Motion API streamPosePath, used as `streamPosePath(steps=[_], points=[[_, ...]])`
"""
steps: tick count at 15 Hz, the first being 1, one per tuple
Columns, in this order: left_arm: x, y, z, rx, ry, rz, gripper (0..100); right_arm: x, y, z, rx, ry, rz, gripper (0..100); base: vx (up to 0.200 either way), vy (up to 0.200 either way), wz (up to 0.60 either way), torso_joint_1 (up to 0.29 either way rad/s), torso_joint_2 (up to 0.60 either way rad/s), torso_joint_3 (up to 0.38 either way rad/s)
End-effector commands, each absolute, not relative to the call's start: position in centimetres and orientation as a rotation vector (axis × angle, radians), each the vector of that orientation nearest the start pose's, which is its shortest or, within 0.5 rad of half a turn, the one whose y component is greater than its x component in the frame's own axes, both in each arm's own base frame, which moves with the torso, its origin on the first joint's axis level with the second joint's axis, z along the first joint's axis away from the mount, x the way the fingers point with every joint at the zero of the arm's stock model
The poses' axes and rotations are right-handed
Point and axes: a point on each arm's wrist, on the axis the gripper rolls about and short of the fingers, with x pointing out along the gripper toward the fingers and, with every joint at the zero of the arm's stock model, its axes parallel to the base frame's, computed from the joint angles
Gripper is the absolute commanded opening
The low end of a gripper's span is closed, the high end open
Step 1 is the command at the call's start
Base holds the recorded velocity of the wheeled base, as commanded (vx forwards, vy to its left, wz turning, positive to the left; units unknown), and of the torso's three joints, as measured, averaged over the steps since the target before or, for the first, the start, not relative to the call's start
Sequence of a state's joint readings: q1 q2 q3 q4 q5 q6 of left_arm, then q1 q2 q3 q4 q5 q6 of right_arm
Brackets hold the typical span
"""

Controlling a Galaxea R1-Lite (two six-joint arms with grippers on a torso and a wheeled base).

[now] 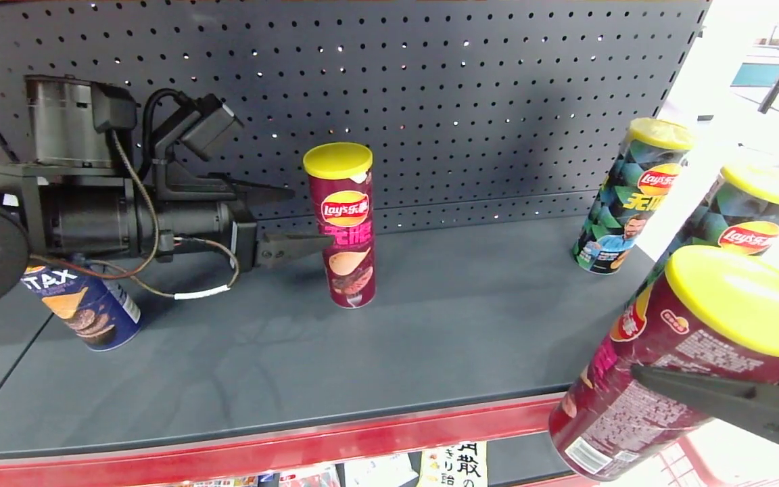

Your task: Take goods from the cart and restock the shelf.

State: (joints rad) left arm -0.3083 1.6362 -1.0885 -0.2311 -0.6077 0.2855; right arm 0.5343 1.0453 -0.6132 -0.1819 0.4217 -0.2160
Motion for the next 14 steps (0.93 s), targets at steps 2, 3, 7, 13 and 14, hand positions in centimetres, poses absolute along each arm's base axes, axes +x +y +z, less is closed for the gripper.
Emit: streamPosePath(steps=[2, 3, 7, 13, 14], points=[[30.8, -11.6, 23.1, 0.211, 0.2, -0.975, 100, 11.4, 7.8, 22.9, -0.205, 0.166, 0.975, 0, 0.0, 0.0, 0.0, 0.0, 0.0, 0.0], [30.8, -11.6, 23.1, 0.211, 0.2, -0.975, 100, 11.4, 7.8, 22.9, -0.205, 0.166, 0.975, 0, 0.0, 0.0, 0.0, 0.0, 0.0, 0.0], [32.8, -12.4, 23.1, 0.208, 0.183, -0.998, 100, 11.5, 7.9, 22.8, -0.2, 0.176, 0.974, 0, 0.0, 0.0, 0.0, 0.0, 0.0, 0.0], [33.3, -14.1, 23.4, 0.205, 0.161, -1.055, 100, 11.6, 7.9, 22.7, -0.2, 0.179, 0.97, 0, 0.0, 0.0, 0.0, 0.0, 0.0, 0.0], [33.2, -14.1, 23.2, 0.206, 0.163, -1.057, 100, 11.7, 7.9, 22.7, -0.199, 0.181, 0.97, 0, 0.0, 0.0, 0.0, 0.0, 0.0, 0.0]])
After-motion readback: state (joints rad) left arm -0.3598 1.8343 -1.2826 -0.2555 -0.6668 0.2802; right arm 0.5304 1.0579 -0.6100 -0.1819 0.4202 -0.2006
